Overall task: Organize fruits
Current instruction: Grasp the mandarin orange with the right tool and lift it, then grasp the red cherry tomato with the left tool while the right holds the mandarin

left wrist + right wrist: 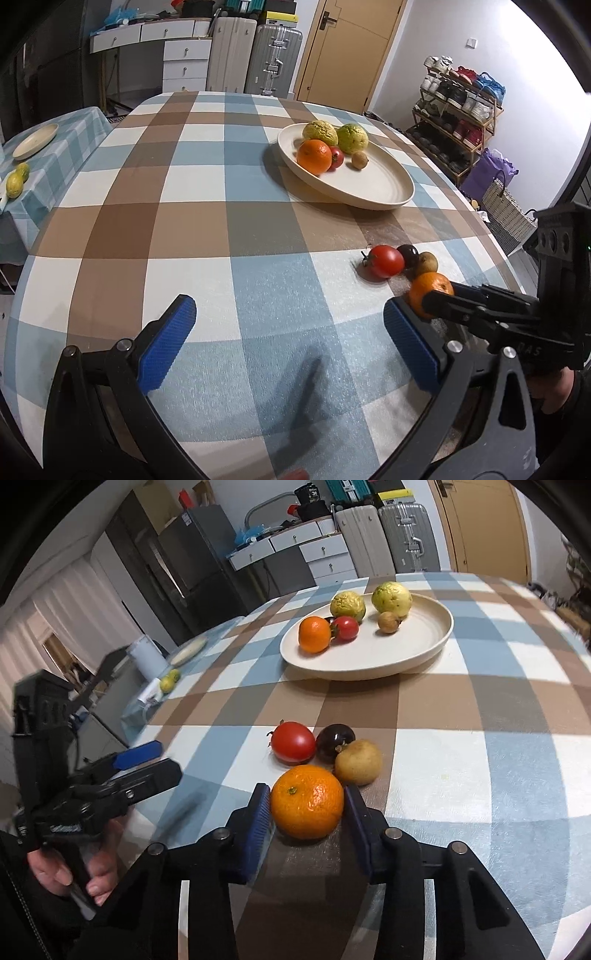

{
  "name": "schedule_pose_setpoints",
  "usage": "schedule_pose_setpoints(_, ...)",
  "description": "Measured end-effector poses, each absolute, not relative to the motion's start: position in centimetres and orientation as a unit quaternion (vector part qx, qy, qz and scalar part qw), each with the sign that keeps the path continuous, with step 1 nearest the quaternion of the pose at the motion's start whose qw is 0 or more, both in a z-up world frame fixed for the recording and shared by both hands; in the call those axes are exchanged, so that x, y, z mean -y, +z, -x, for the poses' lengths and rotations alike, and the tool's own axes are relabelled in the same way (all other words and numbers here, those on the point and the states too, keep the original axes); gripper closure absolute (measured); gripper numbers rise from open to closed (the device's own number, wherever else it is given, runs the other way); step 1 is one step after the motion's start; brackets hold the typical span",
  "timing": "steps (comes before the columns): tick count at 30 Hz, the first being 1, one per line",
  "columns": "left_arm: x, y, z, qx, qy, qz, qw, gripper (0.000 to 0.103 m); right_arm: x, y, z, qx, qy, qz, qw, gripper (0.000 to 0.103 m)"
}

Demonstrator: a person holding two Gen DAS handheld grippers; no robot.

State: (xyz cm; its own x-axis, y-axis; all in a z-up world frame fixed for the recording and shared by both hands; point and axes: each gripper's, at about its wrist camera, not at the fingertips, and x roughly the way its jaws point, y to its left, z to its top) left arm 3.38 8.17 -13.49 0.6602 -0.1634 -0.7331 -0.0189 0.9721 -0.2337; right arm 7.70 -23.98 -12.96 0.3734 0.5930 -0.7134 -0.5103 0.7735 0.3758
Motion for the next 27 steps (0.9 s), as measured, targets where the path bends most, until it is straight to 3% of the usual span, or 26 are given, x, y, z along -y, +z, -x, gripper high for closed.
schedule_pose_setpoints(24, -0.6, -14.1, -11.5, -0.451, -0.098, 0.045, 0.886, 0.003, 31.7, -9.3, -9.8, -0.354, 0.338, -0.108, 0.865, 0.062)
schedule_pose_setpoints(27, -0.3, -14.3, -12.2, -0.458, -0.114, 0.049, 0.880, 0.013, 32.3, -9.3, -10.1, -0.350, 0.339, -0.113, 0.866, 0.062)
